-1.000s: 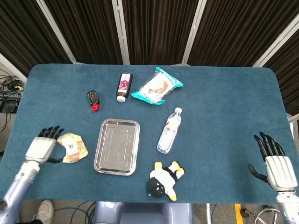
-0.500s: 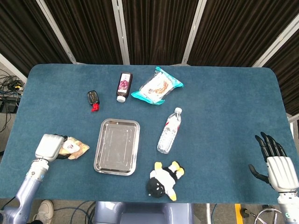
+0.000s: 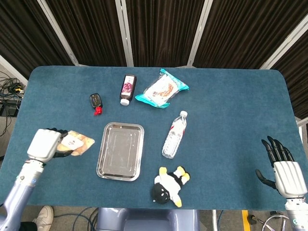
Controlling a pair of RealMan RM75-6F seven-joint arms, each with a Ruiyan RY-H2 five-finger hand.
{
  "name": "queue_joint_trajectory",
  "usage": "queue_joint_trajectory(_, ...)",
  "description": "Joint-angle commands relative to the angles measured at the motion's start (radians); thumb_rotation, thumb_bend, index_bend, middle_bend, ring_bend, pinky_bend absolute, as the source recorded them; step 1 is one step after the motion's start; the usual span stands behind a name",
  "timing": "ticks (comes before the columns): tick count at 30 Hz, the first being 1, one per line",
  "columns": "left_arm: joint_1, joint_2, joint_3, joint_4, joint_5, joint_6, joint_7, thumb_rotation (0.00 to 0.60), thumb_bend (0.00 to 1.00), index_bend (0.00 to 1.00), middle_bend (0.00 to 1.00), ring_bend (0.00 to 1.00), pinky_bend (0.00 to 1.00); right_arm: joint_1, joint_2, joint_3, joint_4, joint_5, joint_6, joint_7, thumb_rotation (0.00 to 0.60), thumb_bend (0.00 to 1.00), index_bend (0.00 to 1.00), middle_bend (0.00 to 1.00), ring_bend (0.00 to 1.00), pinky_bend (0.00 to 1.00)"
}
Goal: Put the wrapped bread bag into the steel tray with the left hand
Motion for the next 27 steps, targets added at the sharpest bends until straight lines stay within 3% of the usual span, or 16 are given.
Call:
queue_joint_trajectory(1, -0.039, -0.076, -0.011, 0.011, -0.027, -0.037, 0.056, 0.600, 0.31, 0.52, 0.52, 0.47, 0.57, 0.001, 0.001, 0.001, 0.005, -0.001, 0.000, 0.001, 0.600, 0.30, 0.00, 0.00, 0.00, 0.14)
queue_joint_trajectory(8, -0.094, -0.215, -0.032, 0.042, -0.090, -0.079, 0.117, 0.600, 0.26, 0.35, 0.28, 0.25, 0.41, 0.002, -0.001, 0.001, 0.019, -0.011, 0.008, 0.007, 0.600, 0.30, 0.00, 0.00, 0.00, 0.14)
queue_joint_trajectory(10, -0.105, -0.223, -0.029, 0.035, -0.106, -0.103, 0.117, 0.600, 0.20, 0.22, 0.12, 0.11, 0.31, 0.002, -0.002, 0.001, 0.021, -0.012, 0.008, 0.009, 0.600, 0.30, 0.00, 0.00, 0.00, 0.14)
queue_joint_trajectory(13, -0.116, -0.230, -0.026, 0.024, -0.109, -0.121, 0.094, 0.600, 0.16, 0.07, 0.00, 0.00, 0.13, 0.002, -0.001, 0.000, 0.023, -0.014, 0.009, 0.010, 0.600, 0.30, 0.00, 0.00, 0.00, 0.14)
queue_joint_trajectory(16, -0.115, -0.224, -0.020, 0.014, -0.094, -0.121, 0.059, 0.600, 0.13, 0.00, 0.00, 0.00, 0.04, 0.002, -0.001, -0.002, 0.022, -0.016, 0.009, 0.009, 0.600, 0.30, 0.00, 0.00, 0.00, 0.14)
queue_joint_trajectory(19, -0.104, -0.203, -0.011, 0.011, -0.062, -0.089, 0.049, 0.600, 0.10, 0.00, 0.00, 0.00, 0.01, 0.000, -0.001, -0.003, 0.024, -0.020, 0.013, 0.005, 0.600, 0.30, 0.00, 0.00, 0.00, 0.14)
queue_joint_trajectory(27, 0.003, -0.053, 0.047, -0.019, 0.051, 0.067, -0.039, 0.600, 0.06, 0.00, 0.00, 0.00, 0.00, 0.000, 0.001, -0.004, 0.022, -0.011, 0.006, -0.003, 0.600, 0.30, 0.00, 0.00, 0.00, 0.14)
